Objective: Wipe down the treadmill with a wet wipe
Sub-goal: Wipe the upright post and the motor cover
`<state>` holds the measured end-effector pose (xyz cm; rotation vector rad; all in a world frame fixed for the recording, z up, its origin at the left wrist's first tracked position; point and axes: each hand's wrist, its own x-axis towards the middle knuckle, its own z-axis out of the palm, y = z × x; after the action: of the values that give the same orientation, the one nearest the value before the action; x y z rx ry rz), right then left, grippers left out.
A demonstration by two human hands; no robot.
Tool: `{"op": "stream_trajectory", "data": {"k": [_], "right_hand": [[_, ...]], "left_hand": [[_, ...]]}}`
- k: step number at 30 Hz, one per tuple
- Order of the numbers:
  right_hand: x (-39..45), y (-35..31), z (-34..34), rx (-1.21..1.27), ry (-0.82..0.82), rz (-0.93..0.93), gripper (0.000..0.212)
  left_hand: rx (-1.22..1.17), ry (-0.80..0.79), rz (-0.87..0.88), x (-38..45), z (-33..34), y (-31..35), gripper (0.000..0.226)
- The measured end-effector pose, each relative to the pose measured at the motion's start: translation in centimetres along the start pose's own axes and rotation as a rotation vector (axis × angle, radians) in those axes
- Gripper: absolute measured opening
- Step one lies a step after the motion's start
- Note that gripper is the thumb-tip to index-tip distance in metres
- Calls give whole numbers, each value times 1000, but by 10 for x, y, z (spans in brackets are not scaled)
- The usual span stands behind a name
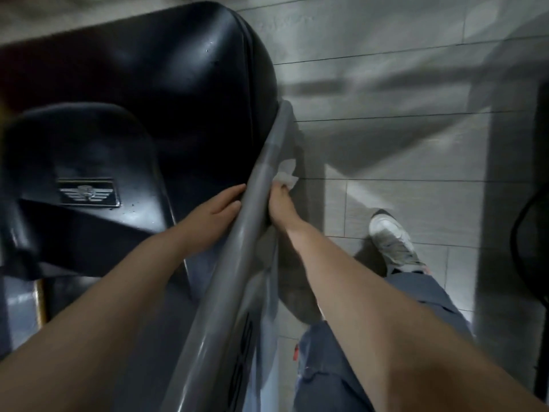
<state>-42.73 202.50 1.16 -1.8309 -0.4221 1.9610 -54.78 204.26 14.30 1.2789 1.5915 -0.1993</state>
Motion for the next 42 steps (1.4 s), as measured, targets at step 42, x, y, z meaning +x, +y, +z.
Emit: {"op": "stream_trajectory", "data": {"k": [42], "right_hand": [[-203, 44, 28, 370, -33, 18, 55]], "left_hand": [[-265, -10, -146, -96, 10, 4, 45]]}}
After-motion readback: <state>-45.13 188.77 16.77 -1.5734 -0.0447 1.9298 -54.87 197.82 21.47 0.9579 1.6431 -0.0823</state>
